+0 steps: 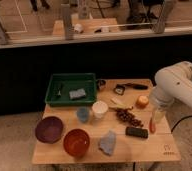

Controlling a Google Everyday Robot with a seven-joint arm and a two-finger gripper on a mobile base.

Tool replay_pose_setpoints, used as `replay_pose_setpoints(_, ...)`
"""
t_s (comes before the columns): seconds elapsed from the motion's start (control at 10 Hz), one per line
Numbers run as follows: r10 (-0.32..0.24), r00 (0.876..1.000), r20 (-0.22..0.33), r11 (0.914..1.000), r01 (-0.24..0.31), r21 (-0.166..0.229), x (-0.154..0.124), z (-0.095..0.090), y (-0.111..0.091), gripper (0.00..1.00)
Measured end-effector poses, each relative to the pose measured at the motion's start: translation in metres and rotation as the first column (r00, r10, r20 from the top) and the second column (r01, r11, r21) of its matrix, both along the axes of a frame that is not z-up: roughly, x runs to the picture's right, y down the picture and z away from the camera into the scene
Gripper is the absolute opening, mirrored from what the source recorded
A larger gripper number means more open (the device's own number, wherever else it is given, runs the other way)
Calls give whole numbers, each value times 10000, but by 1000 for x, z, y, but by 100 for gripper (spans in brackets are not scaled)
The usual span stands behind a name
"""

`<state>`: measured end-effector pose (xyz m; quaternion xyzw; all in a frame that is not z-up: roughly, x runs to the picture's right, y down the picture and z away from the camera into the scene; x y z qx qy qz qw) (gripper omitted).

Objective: Place pepper in plastic cup

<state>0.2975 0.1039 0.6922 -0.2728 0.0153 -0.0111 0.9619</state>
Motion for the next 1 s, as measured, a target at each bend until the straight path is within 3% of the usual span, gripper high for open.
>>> replay_pose_setpoints(0.2,-996,9936,531,9942,972,471,30,15,0,80)
replay_pose_setpoints(0.4,-1834,9780,992,9807,1750,875,58,31,1,80)
replay_pose_setpoints(0.5,-2368,9653,1099,9690,2265,992,77,45,7,80)
replay_pose_setpoints(0.7,-2854,9558,707,9573,2807,693,82,72,17,80)
replay_pose_setpoints(1.0,-2924,9550,488,9555,2898,546,88,77,23,80)
